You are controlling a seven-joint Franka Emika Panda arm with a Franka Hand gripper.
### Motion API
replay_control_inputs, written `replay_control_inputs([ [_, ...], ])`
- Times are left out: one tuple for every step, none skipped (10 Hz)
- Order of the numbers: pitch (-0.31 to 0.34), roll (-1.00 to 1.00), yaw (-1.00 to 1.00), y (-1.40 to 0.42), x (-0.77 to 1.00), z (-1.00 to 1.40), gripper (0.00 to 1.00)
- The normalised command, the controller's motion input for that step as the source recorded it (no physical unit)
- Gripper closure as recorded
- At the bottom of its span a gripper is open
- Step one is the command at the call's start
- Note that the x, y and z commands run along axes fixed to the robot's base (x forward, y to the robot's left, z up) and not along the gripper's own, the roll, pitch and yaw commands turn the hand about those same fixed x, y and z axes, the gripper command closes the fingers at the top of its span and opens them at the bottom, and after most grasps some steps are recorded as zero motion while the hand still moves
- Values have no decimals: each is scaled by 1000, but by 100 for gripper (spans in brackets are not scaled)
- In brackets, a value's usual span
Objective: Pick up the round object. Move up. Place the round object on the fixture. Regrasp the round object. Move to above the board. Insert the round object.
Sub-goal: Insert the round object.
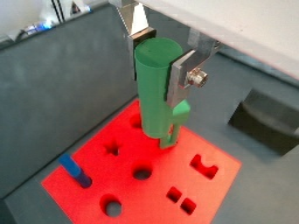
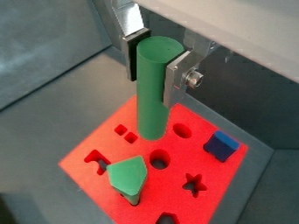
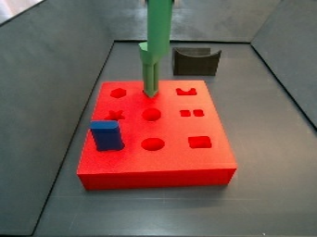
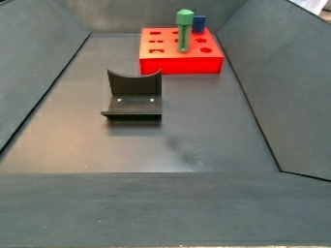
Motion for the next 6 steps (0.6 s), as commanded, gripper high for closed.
replay_control_inputs([
  [-116,-107,-91,0,0,-846,100],
  [-136,-93,-86,0,0,-837,100],
  [-204,0,-66,-37,-157,-786,100],
  [-290,0,-34,-89,-226,-703,100],
  [-299,19,-9,-109,-200,-686,100],
  [-294,94,0,-149,-266,-629,100],
])
